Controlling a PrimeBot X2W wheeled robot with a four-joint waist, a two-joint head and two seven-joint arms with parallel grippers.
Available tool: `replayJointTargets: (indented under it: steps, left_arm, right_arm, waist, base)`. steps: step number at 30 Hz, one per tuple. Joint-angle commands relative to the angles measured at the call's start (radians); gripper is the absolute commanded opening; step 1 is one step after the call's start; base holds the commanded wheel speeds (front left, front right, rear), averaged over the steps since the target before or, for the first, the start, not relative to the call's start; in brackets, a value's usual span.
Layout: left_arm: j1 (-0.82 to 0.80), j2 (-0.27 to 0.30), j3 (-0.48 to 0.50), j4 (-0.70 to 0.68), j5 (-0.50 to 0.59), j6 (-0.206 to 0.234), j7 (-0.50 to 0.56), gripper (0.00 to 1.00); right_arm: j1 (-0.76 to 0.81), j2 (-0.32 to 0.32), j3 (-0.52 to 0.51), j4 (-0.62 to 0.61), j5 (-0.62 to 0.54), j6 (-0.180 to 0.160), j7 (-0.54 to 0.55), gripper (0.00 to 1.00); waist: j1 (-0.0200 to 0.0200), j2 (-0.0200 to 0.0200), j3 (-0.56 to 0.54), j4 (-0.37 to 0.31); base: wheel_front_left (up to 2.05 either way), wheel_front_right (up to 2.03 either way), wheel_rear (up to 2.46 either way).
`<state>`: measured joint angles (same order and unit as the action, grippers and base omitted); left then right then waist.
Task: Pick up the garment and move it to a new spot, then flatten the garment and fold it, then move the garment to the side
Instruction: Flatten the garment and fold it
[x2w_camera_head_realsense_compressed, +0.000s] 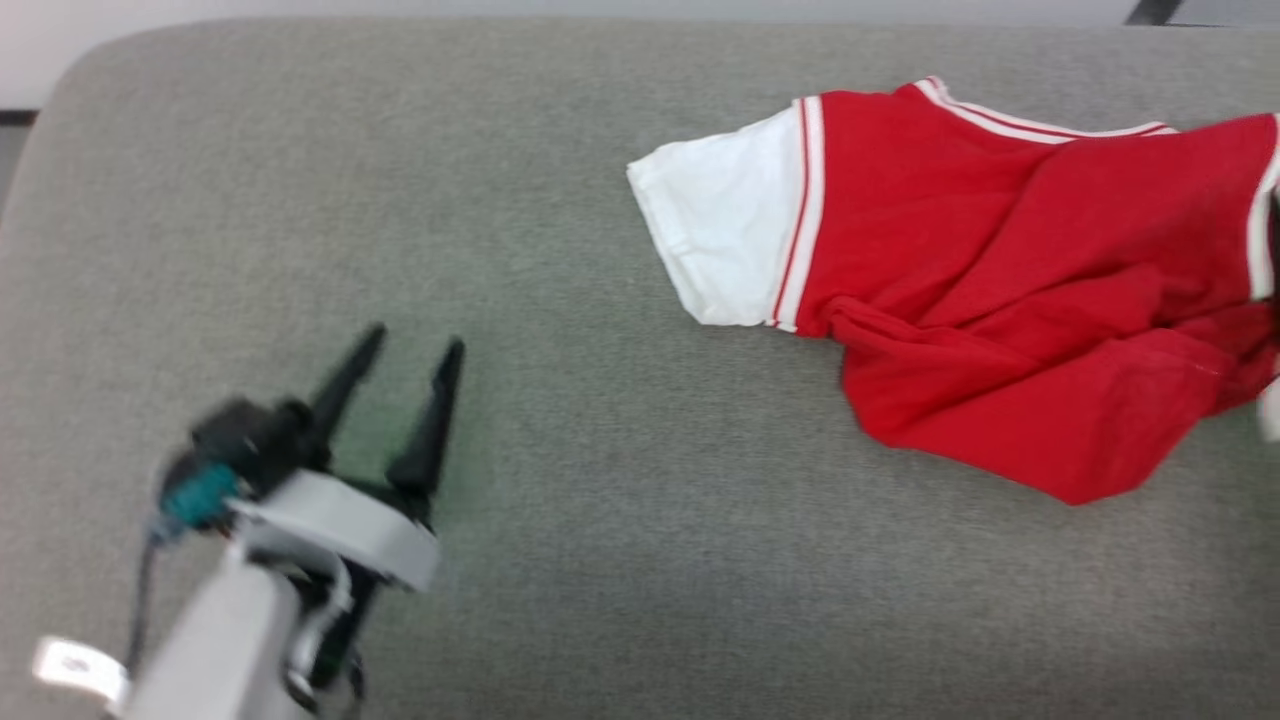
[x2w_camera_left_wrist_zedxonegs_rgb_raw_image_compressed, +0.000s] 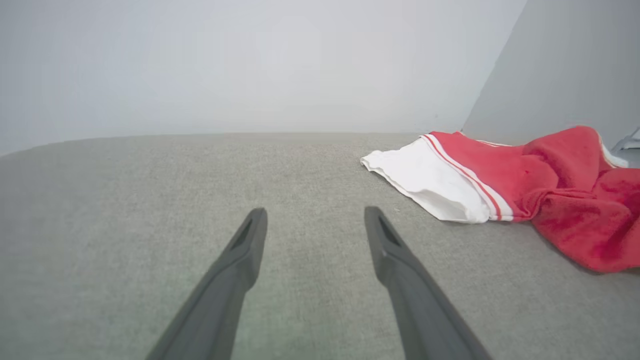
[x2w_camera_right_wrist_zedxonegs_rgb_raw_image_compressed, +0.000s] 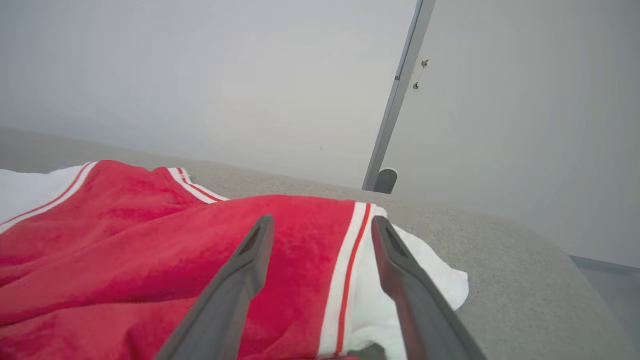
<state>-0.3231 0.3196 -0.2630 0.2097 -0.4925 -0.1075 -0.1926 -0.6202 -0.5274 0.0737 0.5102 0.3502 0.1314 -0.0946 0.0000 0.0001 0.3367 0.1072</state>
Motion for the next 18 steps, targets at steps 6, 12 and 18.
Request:
replayJointTargets:
  steps: [6,12,18]
  left_arm:
    - [-0.182,0.134,-0.003,-0.138,-0.001,-0.015,0.193,1.00]
    - [-0.374,0.184,-0.074,-0.126,-0.049,-0.021,0.371,1.00]
    - [-0.581,0.179,-0.158,0.074,-0.219,-0.022,0.591,1.00]
  right_arm:
    - [0.220,0.149,-0.021,-0.232,0.012,-0.001,-0.091,1.00]
    - [0.331,0.261,-0.059,-0.365,-0.007,-0.001,-0.108,1.00]
    - [0.379,0.341,-0.065,-0.455,-0.033,-0.001,-0.105,1.00]
  waist:
    - [0.0000,-0.0001,-0.012,-0.111]
    - [0.0000,-0.0001,0.020,-0.184]
    - [0.0000,-0.0001,0.065,-0.272]
  base:
    - [0.00,0.00,0.00]
    - [0.00,0.00,0.00]
    - [0.00,0.00,0.00]
